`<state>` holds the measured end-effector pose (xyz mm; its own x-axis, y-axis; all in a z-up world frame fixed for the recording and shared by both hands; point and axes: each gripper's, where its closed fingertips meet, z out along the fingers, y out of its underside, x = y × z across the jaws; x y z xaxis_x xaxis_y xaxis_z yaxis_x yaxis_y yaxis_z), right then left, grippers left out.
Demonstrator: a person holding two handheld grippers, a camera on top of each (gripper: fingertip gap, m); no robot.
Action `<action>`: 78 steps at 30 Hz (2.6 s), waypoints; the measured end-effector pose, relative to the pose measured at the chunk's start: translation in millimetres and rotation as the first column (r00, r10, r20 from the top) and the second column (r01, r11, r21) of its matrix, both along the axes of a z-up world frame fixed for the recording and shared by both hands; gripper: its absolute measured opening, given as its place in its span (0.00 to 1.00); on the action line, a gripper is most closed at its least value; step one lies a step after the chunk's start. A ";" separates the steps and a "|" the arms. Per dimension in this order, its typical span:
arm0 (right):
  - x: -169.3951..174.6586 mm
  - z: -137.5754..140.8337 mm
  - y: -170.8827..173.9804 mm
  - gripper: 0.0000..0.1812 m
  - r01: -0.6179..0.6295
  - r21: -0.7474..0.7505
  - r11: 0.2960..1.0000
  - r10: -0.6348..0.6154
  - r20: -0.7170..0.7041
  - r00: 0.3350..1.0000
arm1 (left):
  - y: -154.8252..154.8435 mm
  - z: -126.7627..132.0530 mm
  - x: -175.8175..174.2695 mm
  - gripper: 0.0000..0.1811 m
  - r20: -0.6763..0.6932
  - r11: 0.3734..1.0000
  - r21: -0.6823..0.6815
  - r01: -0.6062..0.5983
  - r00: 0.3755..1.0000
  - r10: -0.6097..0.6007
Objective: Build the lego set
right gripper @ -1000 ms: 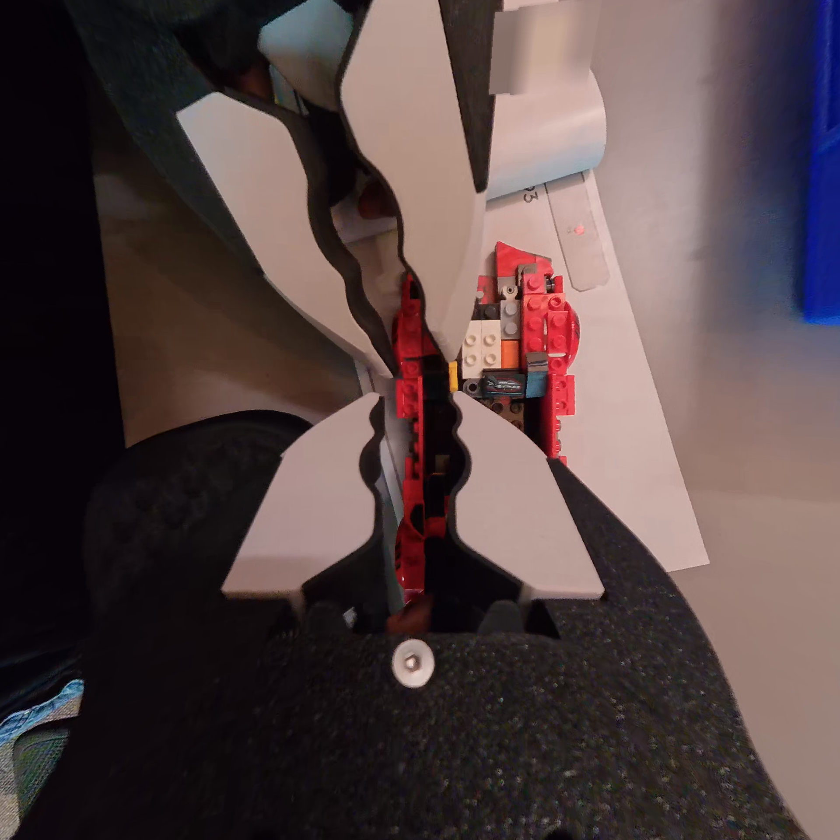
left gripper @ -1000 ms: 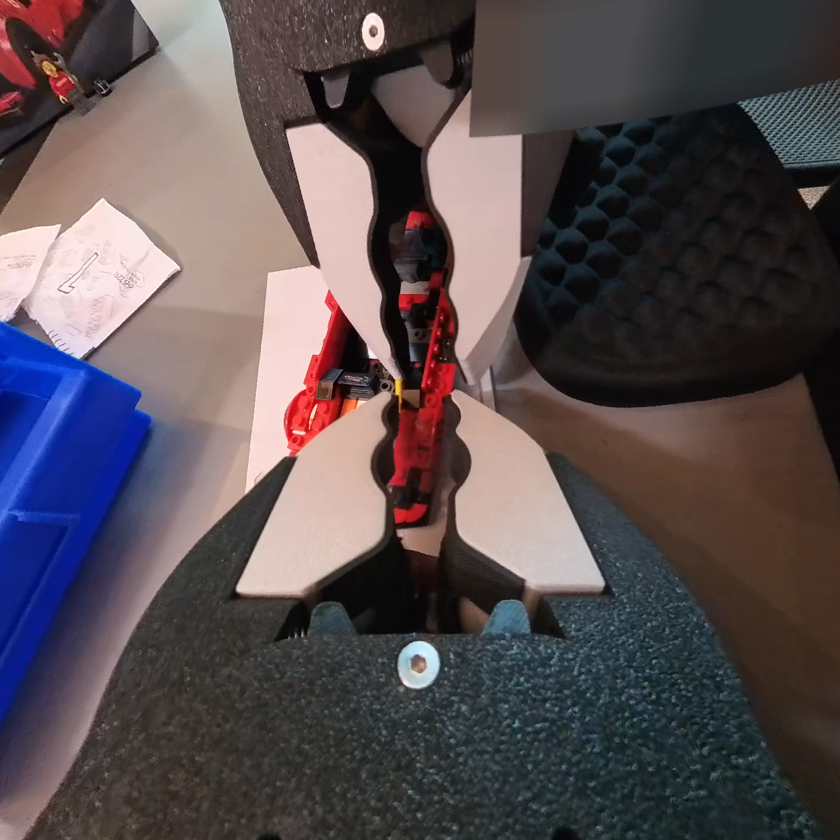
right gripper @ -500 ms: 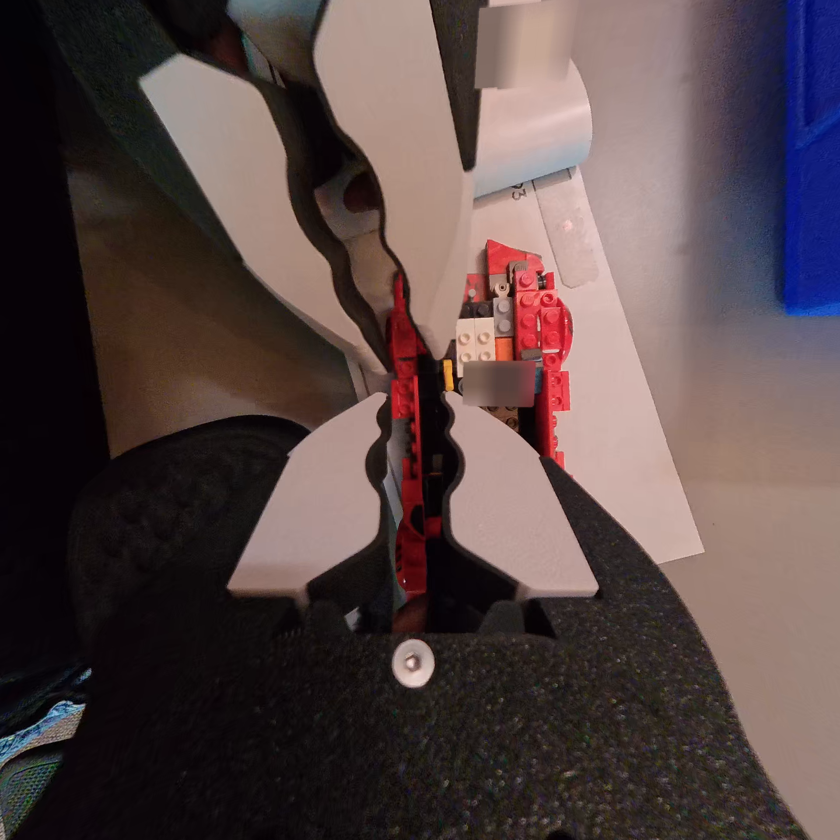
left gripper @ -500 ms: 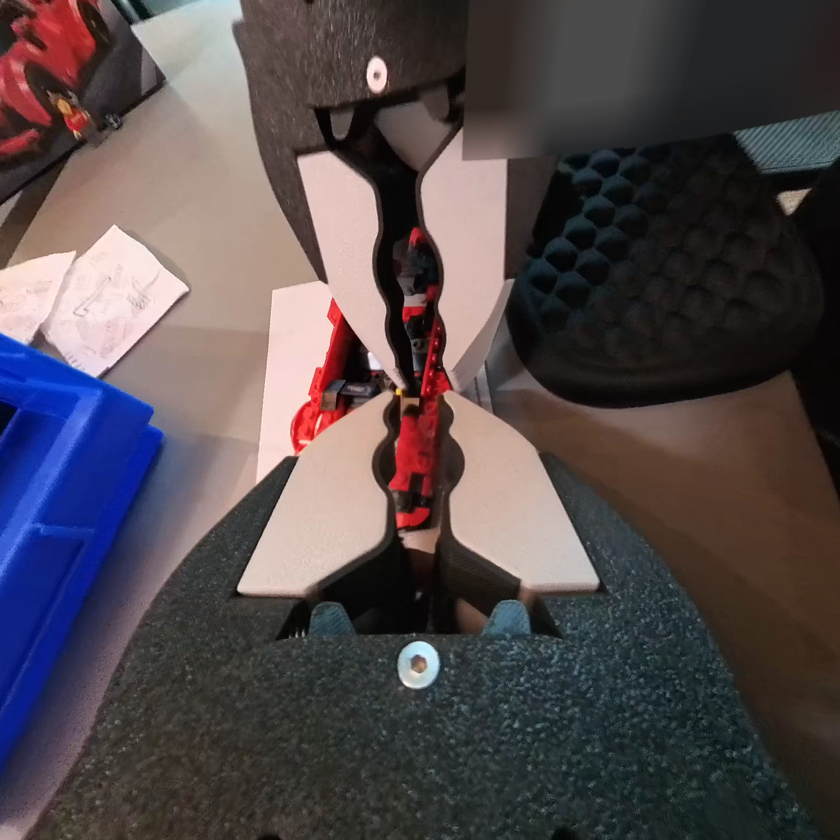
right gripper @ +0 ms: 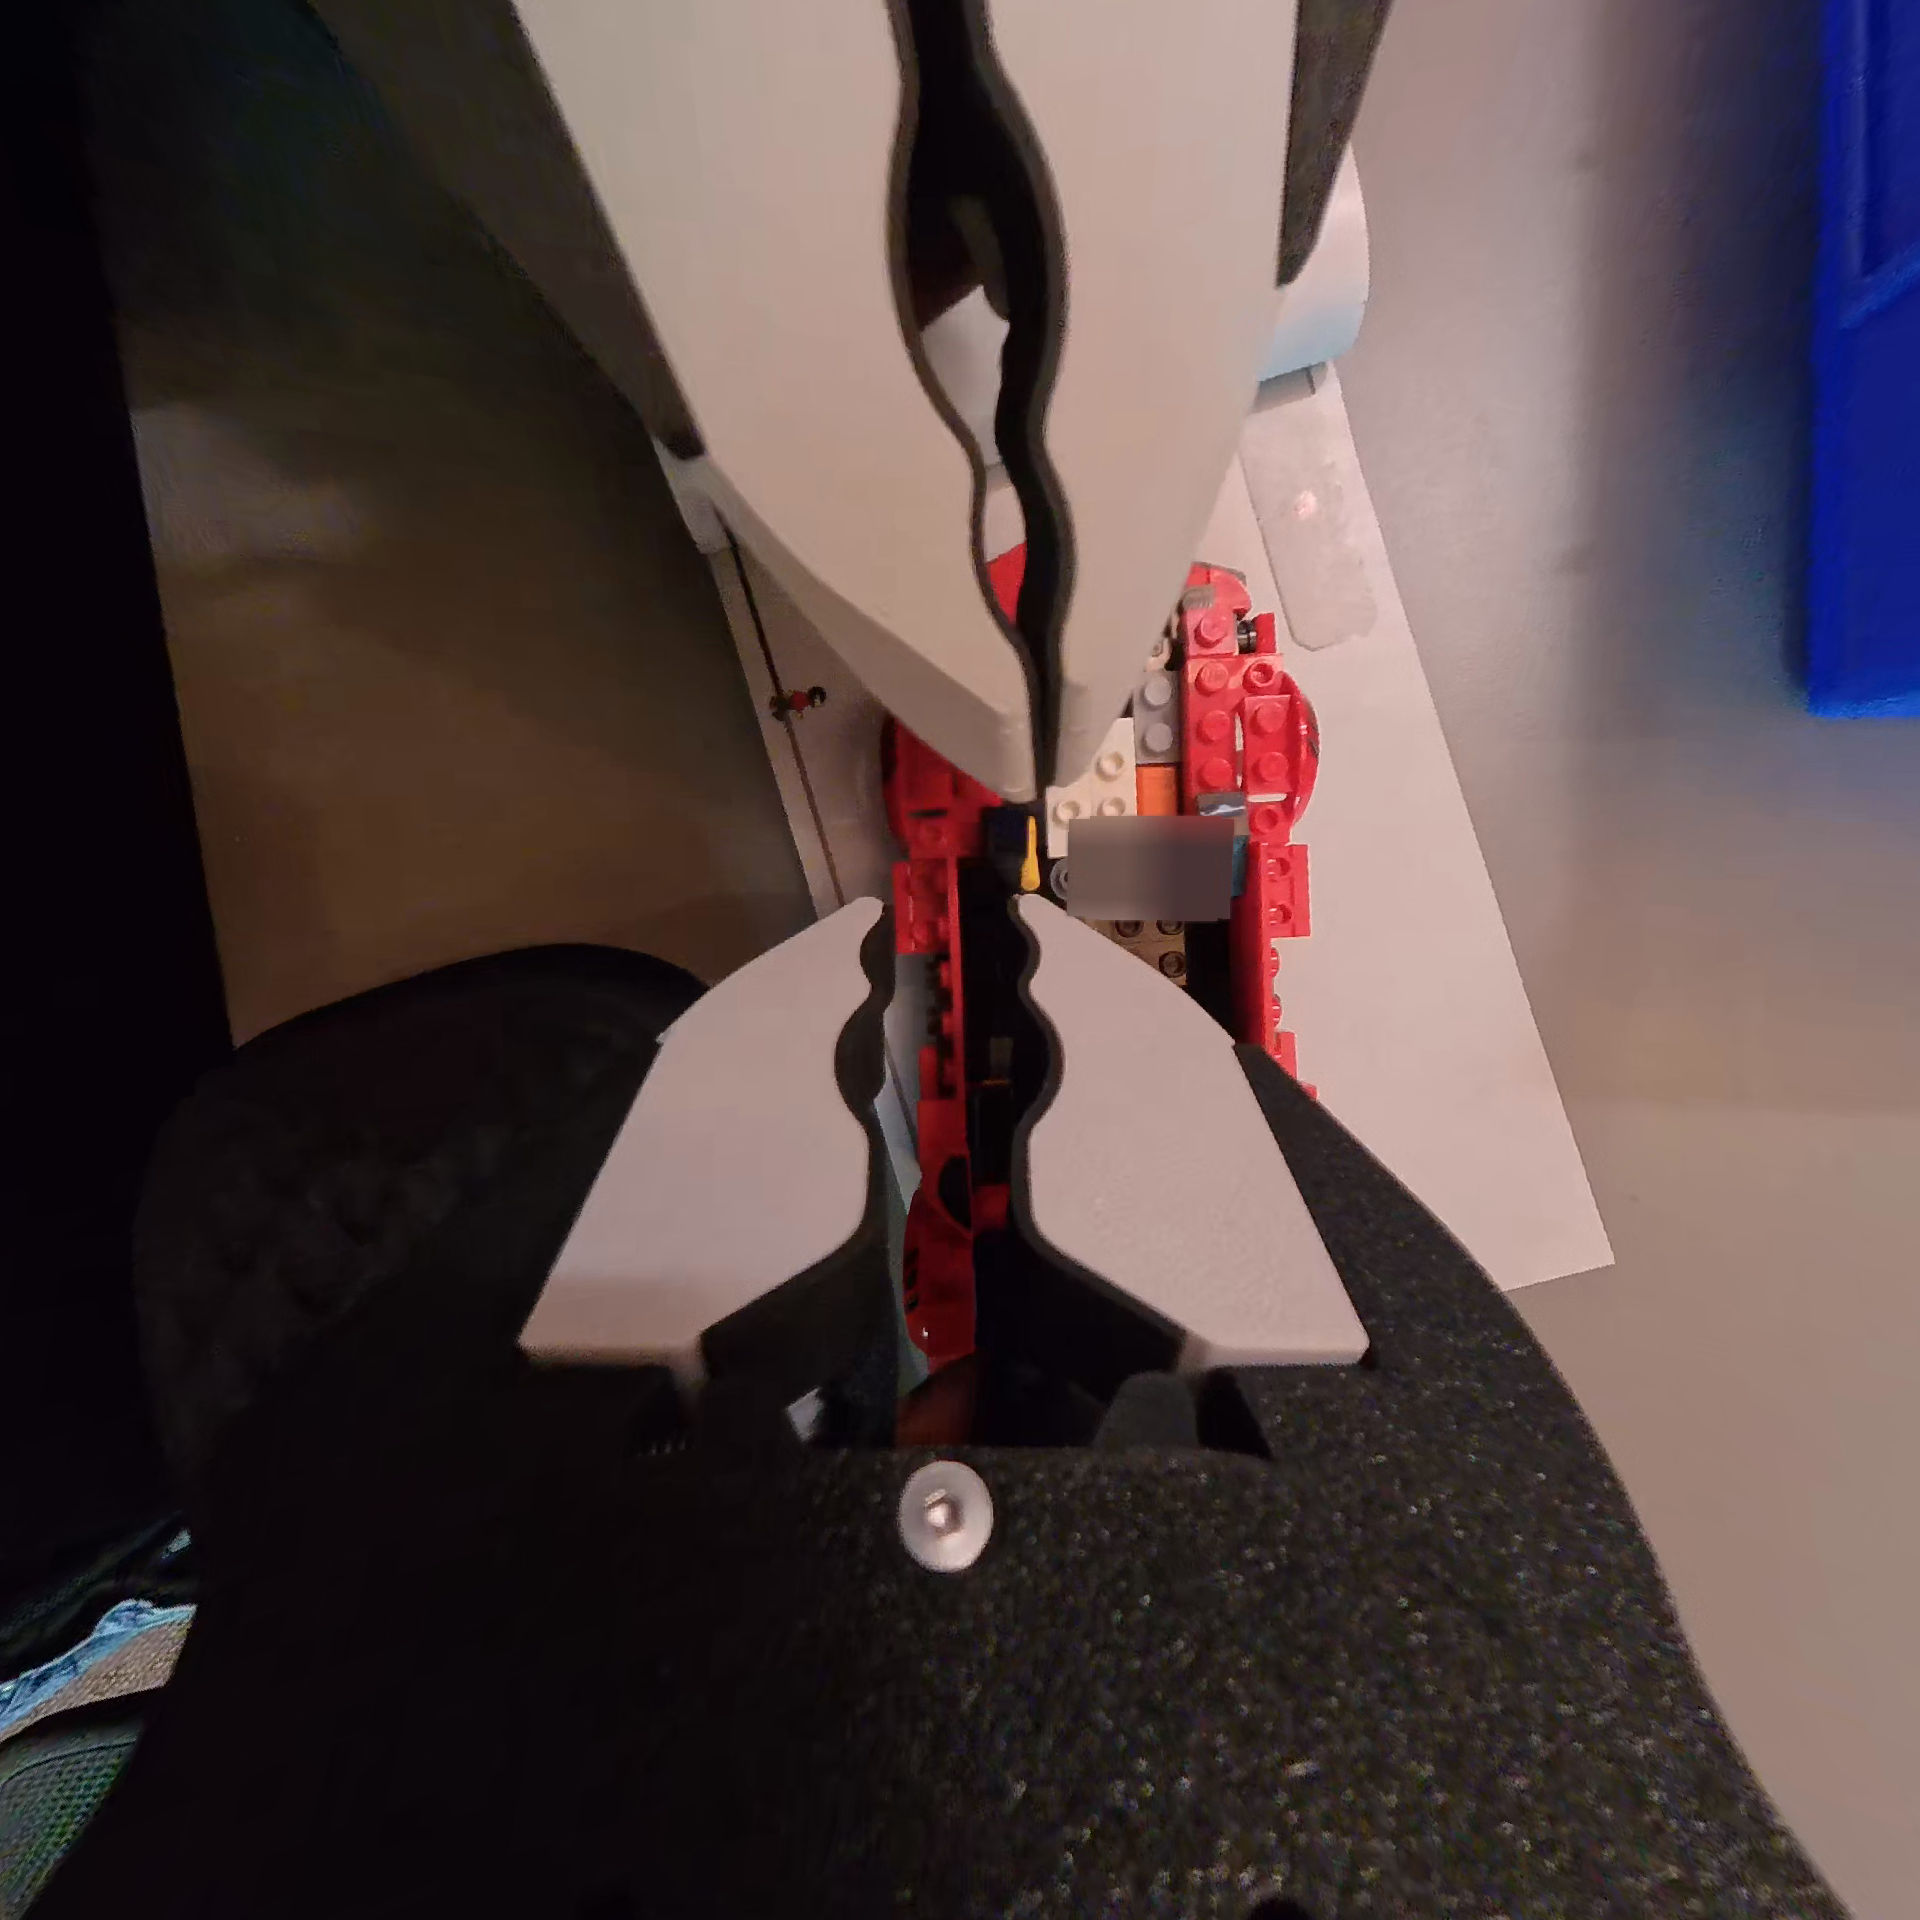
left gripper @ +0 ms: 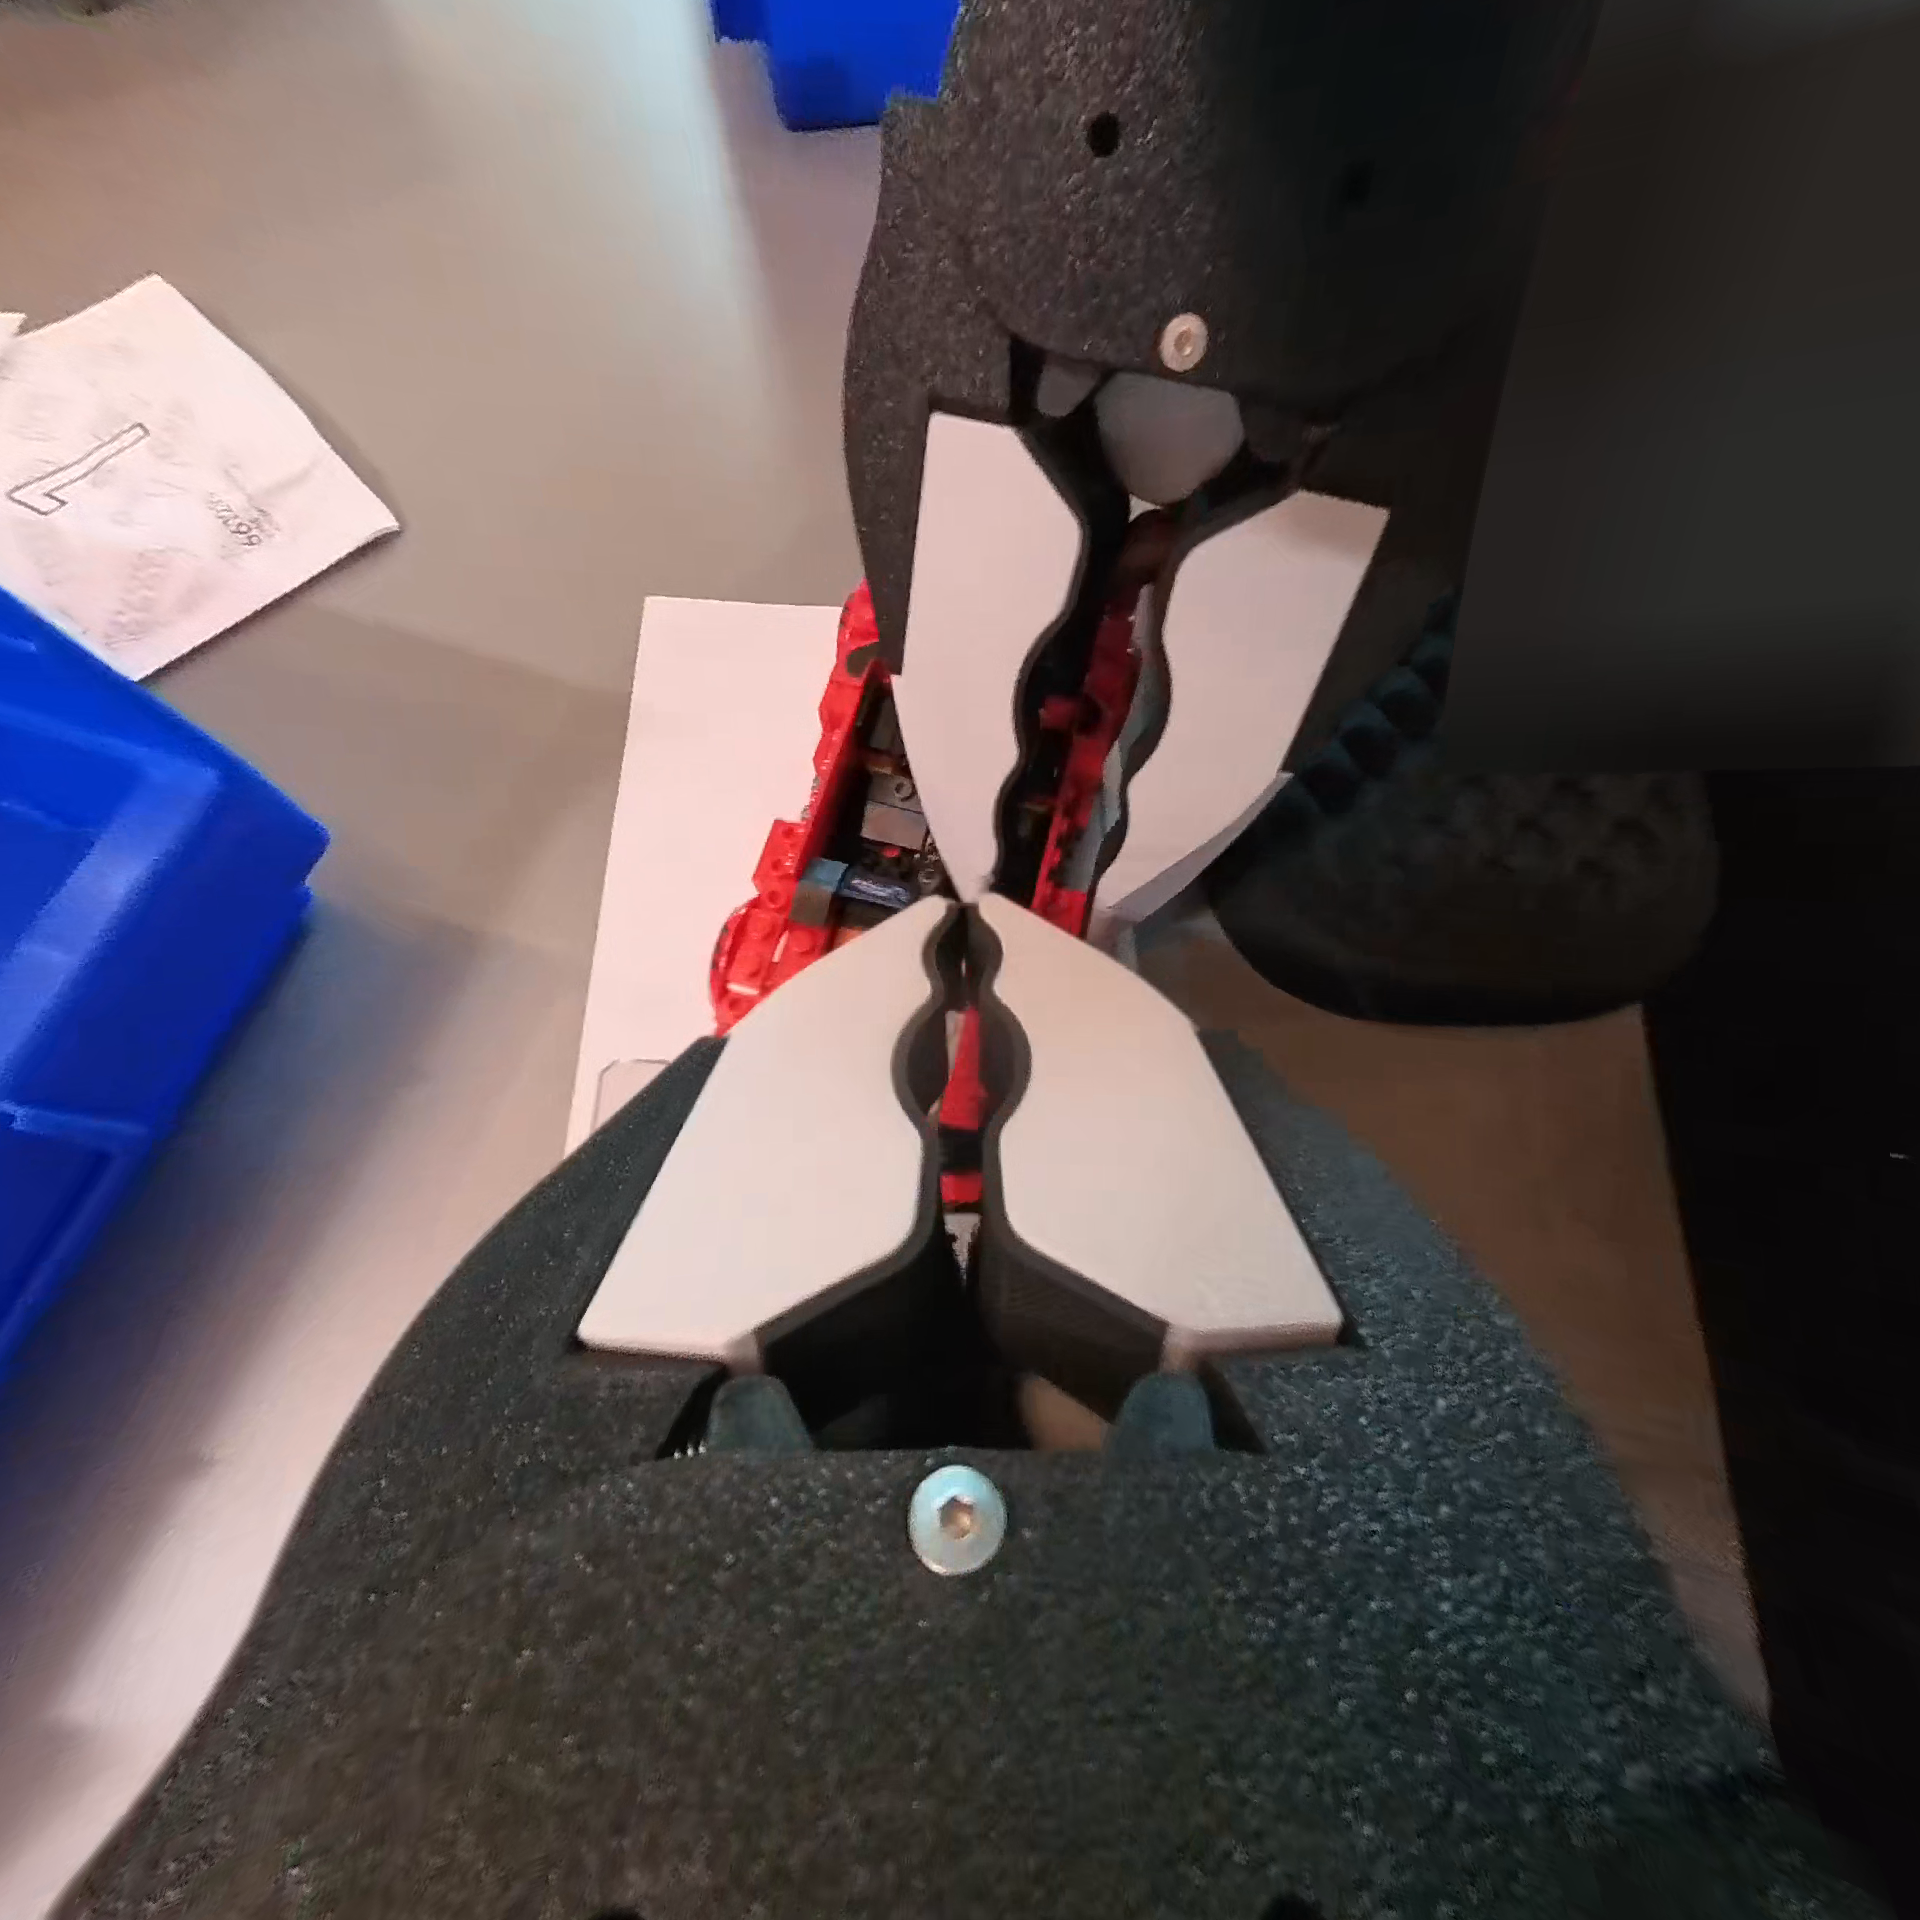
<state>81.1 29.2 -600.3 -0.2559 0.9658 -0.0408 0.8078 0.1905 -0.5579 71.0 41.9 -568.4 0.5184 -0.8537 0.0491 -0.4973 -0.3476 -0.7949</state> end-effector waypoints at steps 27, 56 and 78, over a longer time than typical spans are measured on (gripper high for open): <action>-1.5 9.5 -0.5 0.09 0.004 0.004 1.000 -0.004 -0.080 0.997 | -12.7 -18.0 6.7 0.00 -0.109 0.987 -0.074 0.143 0.983 -0.150; -2.4 8.3 -5.4 0.09 0.007 -0.043 0.999 -0.012 -0.125 0.992 | -8.7 -18.5 8.5 0.00 -0.035 0.978 -0.185 0.096 0.994 -0.104; -0.9 7.7 -5.2 0.09 0.017 -0.037 0.999 -0.021 -0.113 0.993 | -8.7 -11.5 8.9 0.00 -0.075 0.987 -0.072 0.142 0.986 -0.148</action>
<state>80.2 23.9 -592.6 -0.2427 0.9689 -0.0475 0.7420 0.1539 -0.6525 79.9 33.2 -579.9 0.3939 -0.9164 0.0714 -0.6070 -0.3177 -0.7284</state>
